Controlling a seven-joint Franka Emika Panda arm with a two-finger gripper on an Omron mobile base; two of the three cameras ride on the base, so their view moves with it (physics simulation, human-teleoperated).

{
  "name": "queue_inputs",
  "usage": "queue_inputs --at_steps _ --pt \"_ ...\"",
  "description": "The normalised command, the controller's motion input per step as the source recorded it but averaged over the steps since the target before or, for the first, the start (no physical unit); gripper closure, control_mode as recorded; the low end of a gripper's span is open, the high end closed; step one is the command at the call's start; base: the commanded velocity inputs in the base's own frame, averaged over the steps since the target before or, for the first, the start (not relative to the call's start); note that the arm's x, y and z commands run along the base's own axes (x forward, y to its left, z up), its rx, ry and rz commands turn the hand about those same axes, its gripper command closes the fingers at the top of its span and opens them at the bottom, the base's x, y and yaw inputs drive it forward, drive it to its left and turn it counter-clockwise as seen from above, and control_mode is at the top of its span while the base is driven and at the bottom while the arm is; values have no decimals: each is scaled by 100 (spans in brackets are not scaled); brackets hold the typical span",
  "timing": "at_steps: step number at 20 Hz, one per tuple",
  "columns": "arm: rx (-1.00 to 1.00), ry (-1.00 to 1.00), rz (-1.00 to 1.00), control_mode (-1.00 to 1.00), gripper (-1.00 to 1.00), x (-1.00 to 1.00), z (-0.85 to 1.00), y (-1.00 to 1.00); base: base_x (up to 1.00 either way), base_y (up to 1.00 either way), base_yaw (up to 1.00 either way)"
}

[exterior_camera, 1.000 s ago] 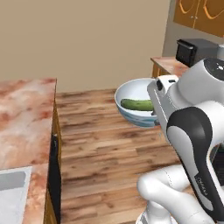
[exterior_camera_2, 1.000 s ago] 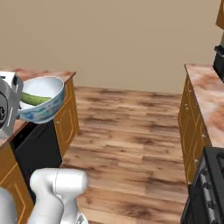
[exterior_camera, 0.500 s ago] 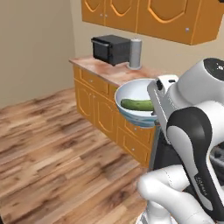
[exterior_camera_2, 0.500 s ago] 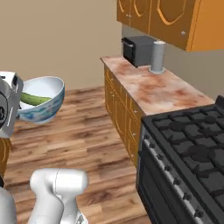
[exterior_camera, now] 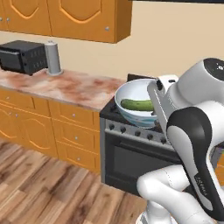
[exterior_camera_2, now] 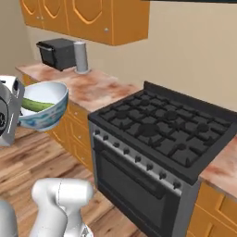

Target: Pick the cucumber from the sink and place it in the bowl. Then pick the bowl and place it in the microwave. Then close the microwave door and press the start button.

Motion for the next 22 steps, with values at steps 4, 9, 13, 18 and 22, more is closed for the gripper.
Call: queue_inputs --at_steps 4,9,13,18,22 --pt "0 0 0 100 100 0 0 0 -18 -11 -74" --pt "0 0 0 100 100 0 0 0 -18 -14 -71" --pt "0 0 0 100 100 0 0 0 -12 -13 -72" --pt "0 0 0 100 100 0 0 0 -4 -26 -77" --pt "0 0 0 100 100 0 0 0 0 -31 -81"
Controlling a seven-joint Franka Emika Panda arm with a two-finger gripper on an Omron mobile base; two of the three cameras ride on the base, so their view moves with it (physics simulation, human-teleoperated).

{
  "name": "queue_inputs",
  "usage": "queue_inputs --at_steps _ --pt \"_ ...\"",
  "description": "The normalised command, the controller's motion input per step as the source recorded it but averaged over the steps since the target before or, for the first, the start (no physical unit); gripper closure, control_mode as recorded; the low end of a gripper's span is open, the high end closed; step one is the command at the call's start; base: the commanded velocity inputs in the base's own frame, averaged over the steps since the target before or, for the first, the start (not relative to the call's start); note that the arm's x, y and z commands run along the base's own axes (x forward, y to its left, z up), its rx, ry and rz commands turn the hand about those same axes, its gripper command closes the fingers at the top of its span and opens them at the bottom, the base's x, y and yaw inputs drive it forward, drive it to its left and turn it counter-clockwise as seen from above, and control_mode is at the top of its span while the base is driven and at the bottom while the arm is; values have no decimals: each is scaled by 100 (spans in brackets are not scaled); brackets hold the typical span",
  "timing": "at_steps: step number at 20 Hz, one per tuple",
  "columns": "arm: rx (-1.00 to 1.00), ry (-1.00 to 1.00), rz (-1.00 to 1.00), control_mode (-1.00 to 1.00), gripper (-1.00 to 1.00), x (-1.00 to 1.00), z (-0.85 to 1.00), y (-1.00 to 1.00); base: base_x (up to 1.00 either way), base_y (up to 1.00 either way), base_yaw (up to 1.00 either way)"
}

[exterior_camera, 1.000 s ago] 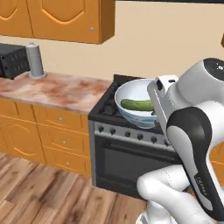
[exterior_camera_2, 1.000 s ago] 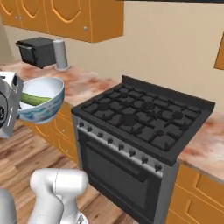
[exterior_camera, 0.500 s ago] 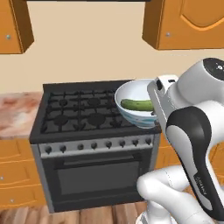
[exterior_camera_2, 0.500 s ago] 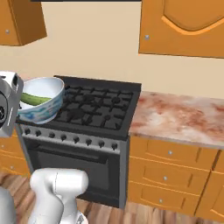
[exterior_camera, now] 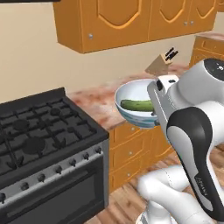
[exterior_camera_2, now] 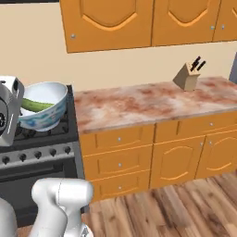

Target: Pick the cucumber from the sink and place it in the bowl. Then pick the bowl and place it in the microwave. Then close the microwave door and press the start button.

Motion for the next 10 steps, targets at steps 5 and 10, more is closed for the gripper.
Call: queue_inputs --at_steps 5,10 --pt "0 0 0 100 100 0 0 0 0 -34 -83" --pt "0 0 0 100 100 0 0 0 0 -31 -86"
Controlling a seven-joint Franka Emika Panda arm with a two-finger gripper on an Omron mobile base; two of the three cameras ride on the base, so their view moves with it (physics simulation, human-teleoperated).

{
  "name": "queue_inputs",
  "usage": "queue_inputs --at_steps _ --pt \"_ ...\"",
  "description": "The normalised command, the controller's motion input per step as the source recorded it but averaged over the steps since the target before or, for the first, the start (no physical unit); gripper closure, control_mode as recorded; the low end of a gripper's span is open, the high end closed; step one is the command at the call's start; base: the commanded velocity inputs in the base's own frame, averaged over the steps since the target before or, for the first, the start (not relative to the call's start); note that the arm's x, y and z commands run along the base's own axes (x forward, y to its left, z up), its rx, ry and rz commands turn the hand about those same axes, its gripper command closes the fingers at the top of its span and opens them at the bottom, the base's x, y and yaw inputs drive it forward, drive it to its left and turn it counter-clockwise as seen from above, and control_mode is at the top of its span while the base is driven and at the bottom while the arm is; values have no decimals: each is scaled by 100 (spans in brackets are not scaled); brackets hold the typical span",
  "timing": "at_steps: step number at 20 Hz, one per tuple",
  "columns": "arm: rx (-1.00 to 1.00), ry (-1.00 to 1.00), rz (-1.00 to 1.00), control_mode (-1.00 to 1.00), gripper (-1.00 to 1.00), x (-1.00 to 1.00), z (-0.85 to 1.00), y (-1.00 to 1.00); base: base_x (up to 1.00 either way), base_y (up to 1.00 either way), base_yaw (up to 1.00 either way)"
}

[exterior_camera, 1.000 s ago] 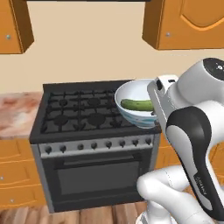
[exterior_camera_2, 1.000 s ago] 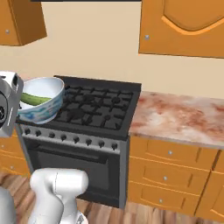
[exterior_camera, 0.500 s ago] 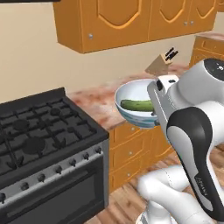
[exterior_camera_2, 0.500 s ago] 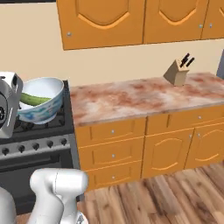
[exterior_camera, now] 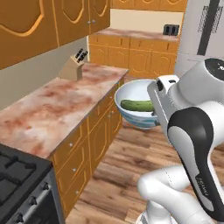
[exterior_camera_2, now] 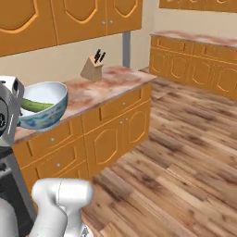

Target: Pick the cucumber from the sink and place it in the bowl. Then pick the bowl and place it in the microwave. Then close the microwave door and press the start button.

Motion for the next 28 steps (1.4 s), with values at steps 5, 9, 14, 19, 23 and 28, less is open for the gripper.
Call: queue_inputs --at_steps 5,9,14,19,23,28 --pt "0 0 0 100 100 0 0 0 19 -33 -78" --pt "0 0 0 100 100 0 0 0 92 -22 -49" --pt "0 0 0 100 100 0 0 0 100 -6 -28" --pt "0 0 0 100 100 0 0 0 100 -6 -25" --pt "0 0 0 100 100 0 0 0 100 -6 -24" --pt "0 0 0 100 100 0 0 0 100 0 -21"
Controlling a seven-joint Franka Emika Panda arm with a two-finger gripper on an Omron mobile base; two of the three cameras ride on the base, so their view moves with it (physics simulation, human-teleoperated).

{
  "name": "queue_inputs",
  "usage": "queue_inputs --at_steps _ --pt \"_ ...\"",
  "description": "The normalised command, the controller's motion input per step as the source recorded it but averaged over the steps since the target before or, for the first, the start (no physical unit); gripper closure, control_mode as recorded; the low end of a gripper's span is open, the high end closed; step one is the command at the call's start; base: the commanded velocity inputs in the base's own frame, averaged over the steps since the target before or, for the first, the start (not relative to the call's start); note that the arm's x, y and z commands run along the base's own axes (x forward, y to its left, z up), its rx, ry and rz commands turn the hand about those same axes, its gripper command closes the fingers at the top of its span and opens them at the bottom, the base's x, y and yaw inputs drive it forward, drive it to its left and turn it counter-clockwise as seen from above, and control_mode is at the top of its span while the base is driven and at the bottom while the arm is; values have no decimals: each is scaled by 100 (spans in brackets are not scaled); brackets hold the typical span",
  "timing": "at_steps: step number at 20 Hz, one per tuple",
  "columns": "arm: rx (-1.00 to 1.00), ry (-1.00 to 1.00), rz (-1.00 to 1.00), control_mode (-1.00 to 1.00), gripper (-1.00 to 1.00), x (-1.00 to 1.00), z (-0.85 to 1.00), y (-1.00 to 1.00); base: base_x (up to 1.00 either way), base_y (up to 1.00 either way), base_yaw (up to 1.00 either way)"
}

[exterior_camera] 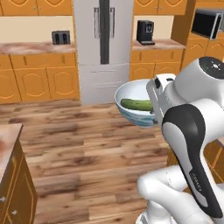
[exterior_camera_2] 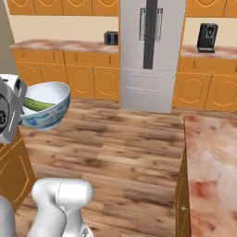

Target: Pick the cucumber from the sink and place it in the bowl. Then pick the bowl and place it in the microwave. Then close the microwave door and press the start button.

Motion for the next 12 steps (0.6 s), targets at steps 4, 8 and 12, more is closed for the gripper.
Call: queue_inputs --at_steps 4,8,12 --pt "0 0 0 100 100 0 0 0 100 0 -18" --pt "0 0 0 100 100 0 0 0 100 0 -19" --pt "0 0 0 100 100 0 0 0 100 0 -20"
